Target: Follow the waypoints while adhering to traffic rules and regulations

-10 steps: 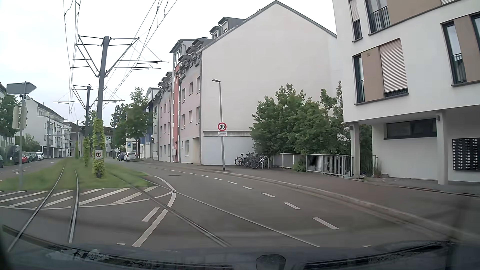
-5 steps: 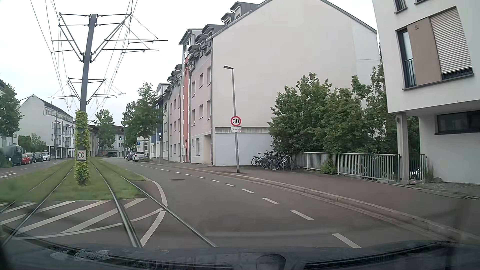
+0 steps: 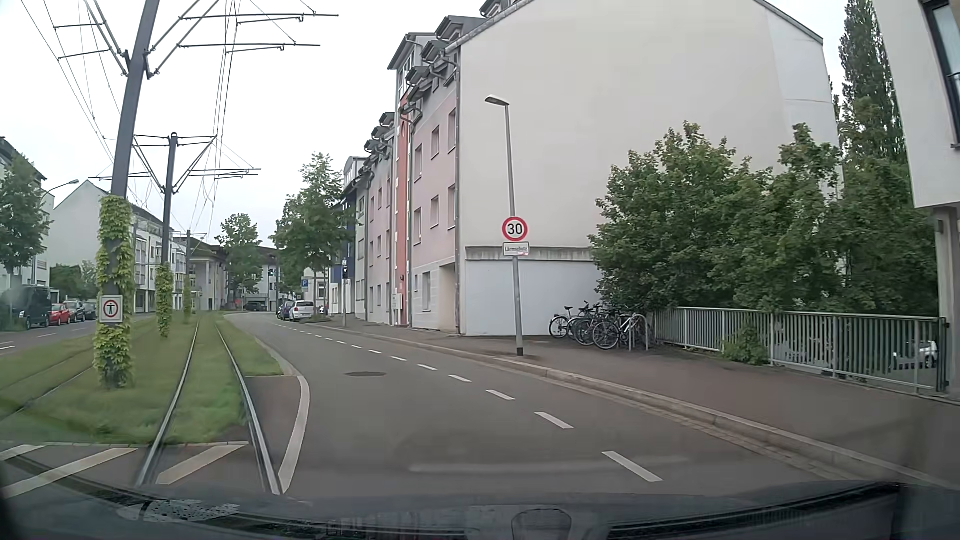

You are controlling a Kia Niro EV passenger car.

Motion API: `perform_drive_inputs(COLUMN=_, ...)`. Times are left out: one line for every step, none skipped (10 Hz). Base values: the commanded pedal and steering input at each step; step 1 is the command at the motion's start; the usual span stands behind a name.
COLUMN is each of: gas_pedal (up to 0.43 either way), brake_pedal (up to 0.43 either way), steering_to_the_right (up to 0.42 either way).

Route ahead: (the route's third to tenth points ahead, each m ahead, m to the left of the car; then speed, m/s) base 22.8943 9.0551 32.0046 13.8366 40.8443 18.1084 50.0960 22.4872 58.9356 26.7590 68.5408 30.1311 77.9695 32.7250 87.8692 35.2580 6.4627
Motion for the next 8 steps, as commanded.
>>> perform_drive_inputs(gas_pedal=0.098, brake_pedal=0.0, steering_to_the_right=-0.11)
perform_drive_inputs(gas_pedal=0.098, brake_pedal=0.0, steering_to_the_right=-0.111)
perform_drive_inputs(gas_pedal=0.098, brake_pedal=0.0, steering_to_the_right=-0.114)
perform_drive_inputs(gas_pedal=0.098, brake_pedal=0.0, steering_to_the_right=-0.12)
perform_drive_inputs(gas_pedal=0.098, brake_pedal=0.0, steering_to_the_right=-0.124)
perform_drive_inputs(gas_pedal=0.098, brake_pedal=0.0, steering_to_the_right=-0.127)
perform_drive_inputs(gas_pedal=0.098, brake_pedal=0.0, steering_to_the_right=-0.131)
perform_drive_inputs(gas_pedal=0.098, brake_pedal=0.0, steering_to_the_right=-0.131)
